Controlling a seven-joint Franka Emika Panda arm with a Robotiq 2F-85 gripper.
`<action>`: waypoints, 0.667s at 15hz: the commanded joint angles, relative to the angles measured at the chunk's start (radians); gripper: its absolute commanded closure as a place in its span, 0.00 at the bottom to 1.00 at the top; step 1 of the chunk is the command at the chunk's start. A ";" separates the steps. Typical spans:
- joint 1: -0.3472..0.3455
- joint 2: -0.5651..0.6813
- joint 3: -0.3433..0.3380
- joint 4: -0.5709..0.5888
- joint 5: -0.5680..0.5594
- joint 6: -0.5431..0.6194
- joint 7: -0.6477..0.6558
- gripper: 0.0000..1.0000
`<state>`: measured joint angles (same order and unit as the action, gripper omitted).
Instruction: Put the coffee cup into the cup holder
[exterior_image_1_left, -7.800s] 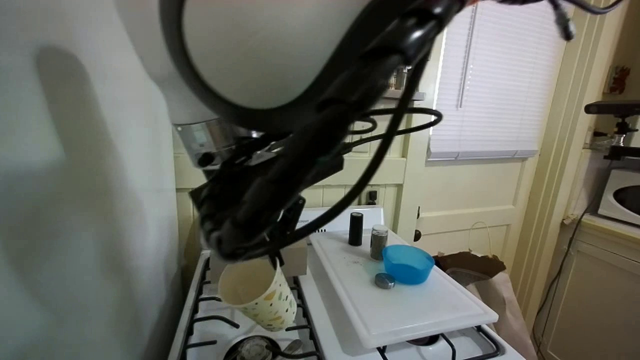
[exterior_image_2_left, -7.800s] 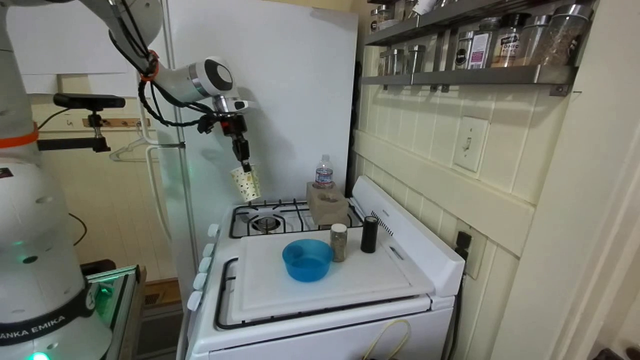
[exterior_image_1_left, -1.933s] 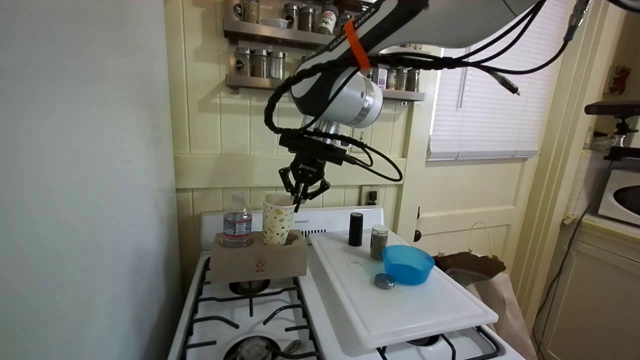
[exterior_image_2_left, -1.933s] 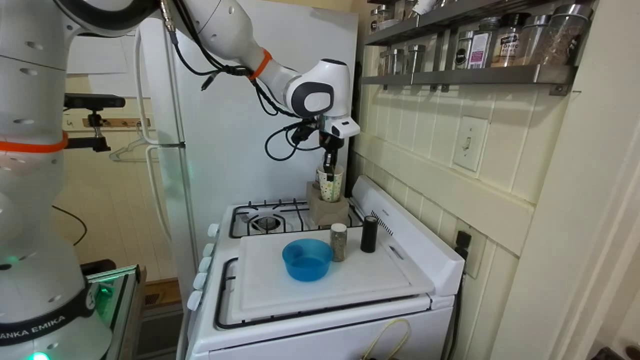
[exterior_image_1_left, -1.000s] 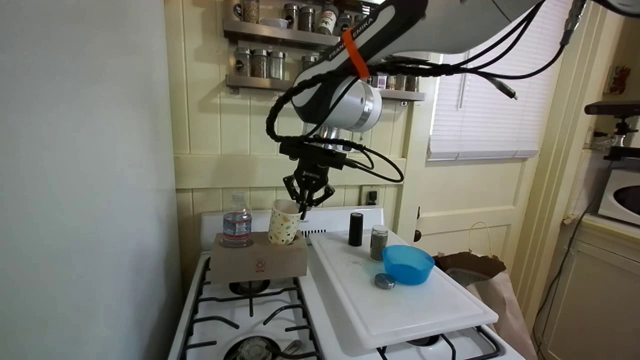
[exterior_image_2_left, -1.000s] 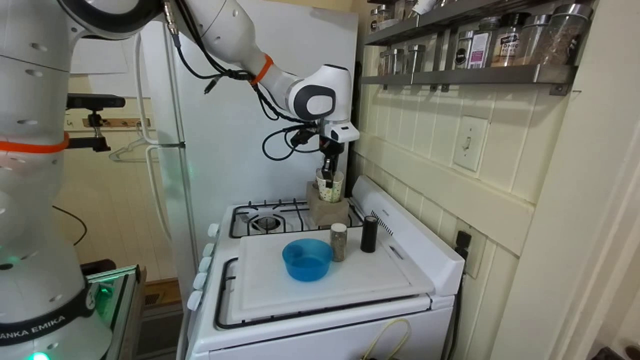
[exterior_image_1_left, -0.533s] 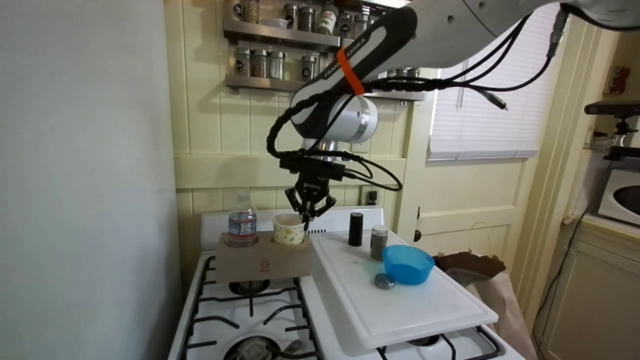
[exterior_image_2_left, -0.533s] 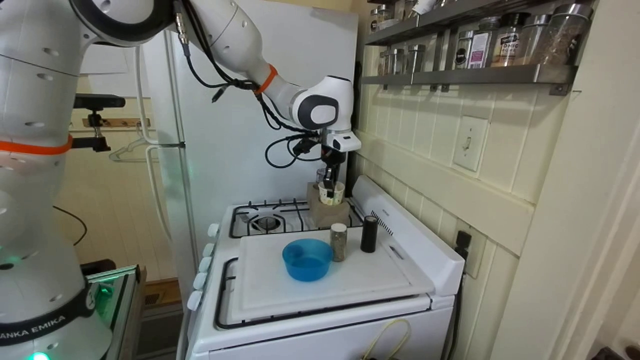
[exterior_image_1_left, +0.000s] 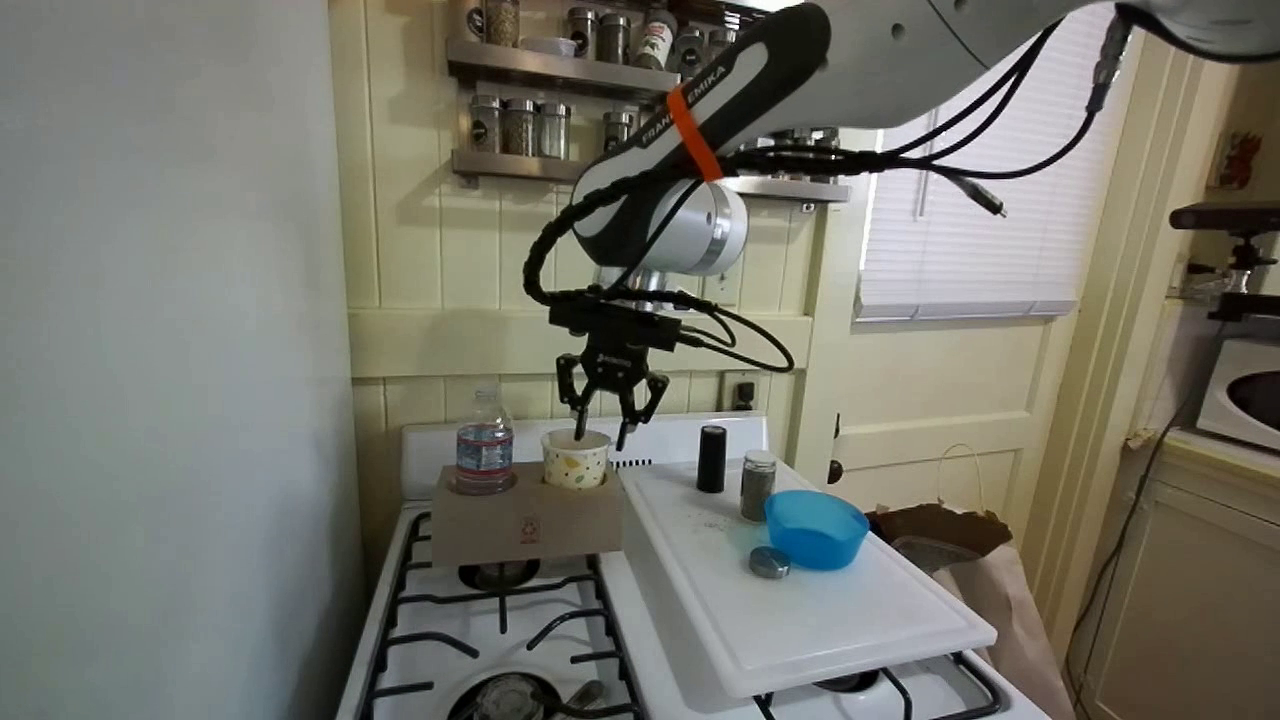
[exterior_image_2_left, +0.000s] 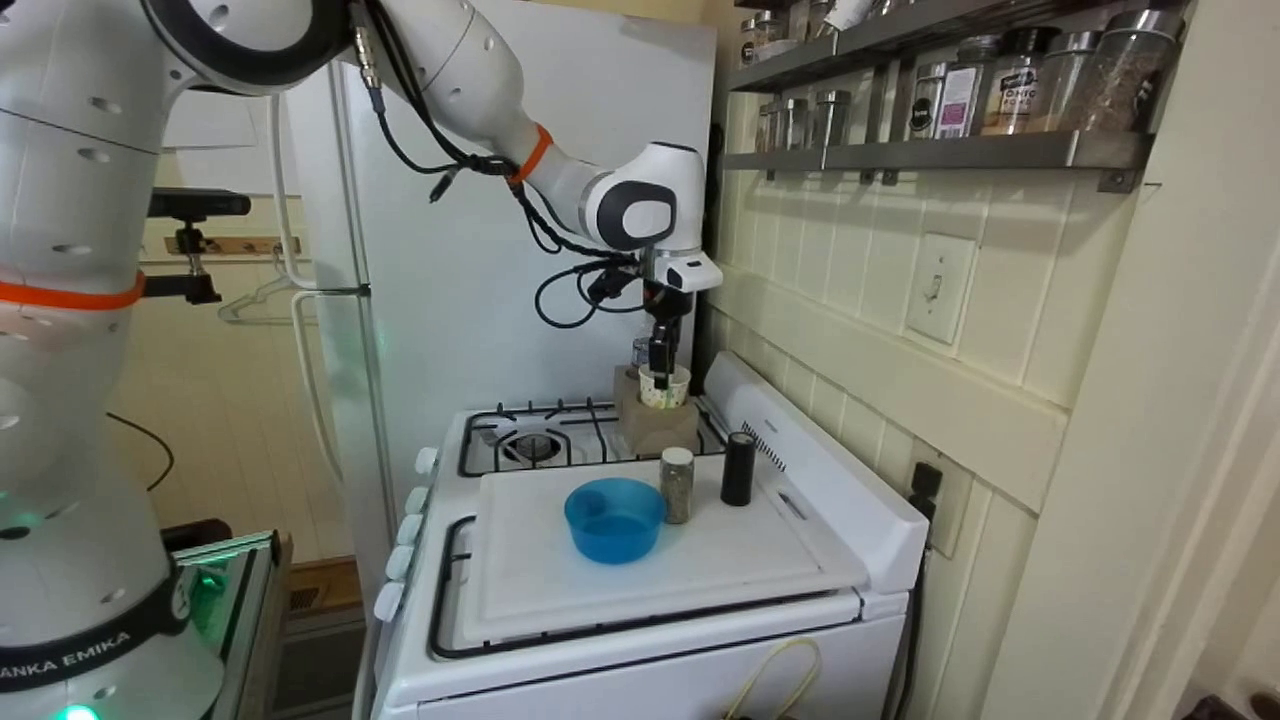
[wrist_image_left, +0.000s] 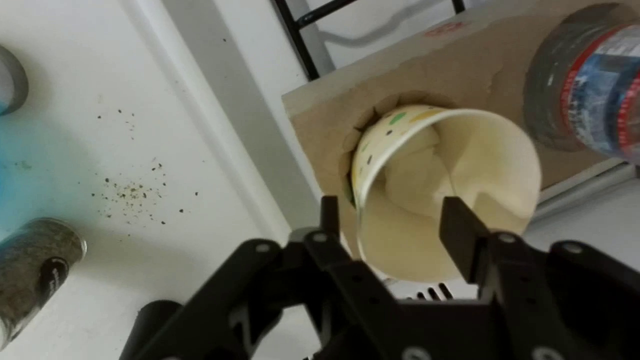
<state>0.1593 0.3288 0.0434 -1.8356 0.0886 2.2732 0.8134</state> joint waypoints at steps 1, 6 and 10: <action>0.026 -0.104 0.001 -0.026 -0.027 -0.044 0.023 0.13; 0.028 -0.282 0.041 -0.113 -0.095 -0.119 -0.138 0.00; 0.027 -0.458 0.090 -0.249 -0.094 -0.178 -0.302 0.00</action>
<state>0.1856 0.0217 0.1050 -1.9410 -0.0031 2.1266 0.6223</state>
